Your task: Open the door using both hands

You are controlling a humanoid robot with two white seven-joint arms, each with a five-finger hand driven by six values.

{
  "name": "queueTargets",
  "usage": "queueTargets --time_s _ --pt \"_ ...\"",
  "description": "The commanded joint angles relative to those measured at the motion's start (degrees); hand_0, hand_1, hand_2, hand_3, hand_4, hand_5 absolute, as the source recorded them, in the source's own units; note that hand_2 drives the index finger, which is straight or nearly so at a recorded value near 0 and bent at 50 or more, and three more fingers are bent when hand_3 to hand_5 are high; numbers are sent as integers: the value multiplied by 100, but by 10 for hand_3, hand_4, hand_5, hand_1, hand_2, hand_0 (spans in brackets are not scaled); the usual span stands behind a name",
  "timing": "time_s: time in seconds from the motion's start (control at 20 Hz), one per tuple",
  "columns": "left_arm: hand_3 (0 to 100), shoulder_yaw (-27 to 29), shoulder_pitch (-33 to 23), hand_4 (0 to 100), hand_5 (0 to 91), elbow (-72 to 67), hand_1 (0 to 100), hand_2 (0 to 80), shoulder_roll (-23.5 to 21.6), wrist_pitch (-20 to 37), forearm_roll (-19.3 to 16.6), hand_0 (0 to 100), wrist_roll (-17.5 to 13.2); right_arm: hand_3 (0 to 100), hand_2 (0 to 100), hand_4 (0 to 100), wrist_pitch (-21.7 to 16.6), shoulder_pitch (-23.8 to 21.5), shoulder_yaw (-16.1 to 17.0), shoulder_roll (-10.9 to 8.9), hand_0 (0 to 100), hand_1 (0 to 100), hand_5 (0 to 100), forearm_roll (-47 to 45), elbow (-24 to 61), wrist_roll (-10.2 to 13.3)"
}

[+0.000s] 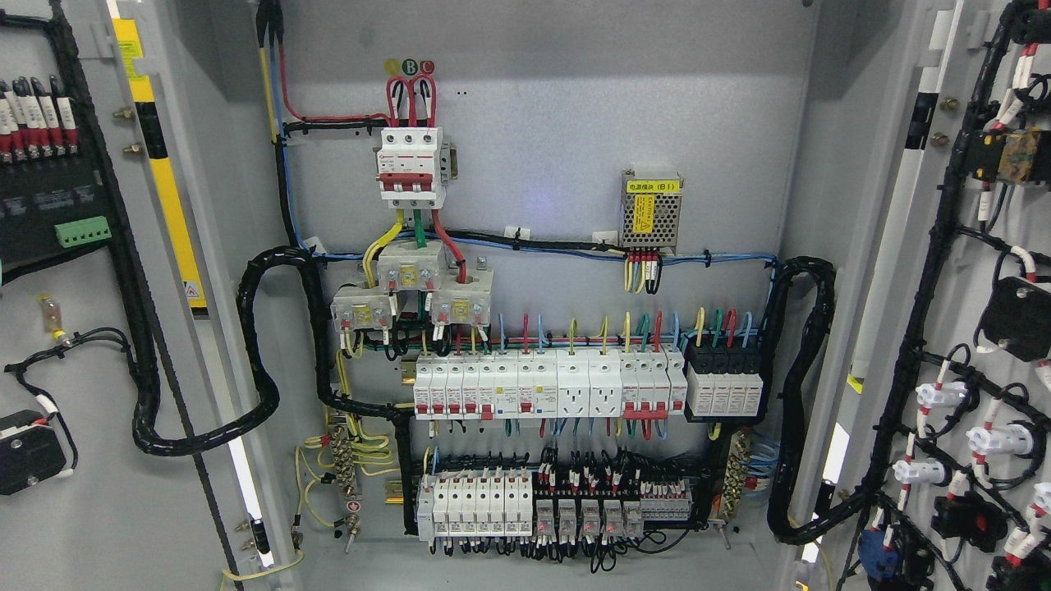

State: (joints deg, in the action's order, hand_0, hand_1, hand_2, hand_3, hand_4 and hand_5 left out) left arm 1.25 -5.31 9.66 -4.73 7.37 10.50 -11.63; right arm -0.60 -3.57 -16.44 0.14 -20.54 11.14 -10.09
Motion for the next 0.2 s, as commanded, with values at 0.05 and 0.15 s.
queueTargets --time_s 0.05,0.15 --pt "0 -598 3 0 0 -597 556 0 8 -8 -39 120 73 0 40 0 60 76 0 109 0 500 0 384 -771 7" --pt "0 -652 21 0 0 -571 556 0 25 1 -39 120 152 0 40 0 60 76 0 127 0 500 0 384 -771 15"
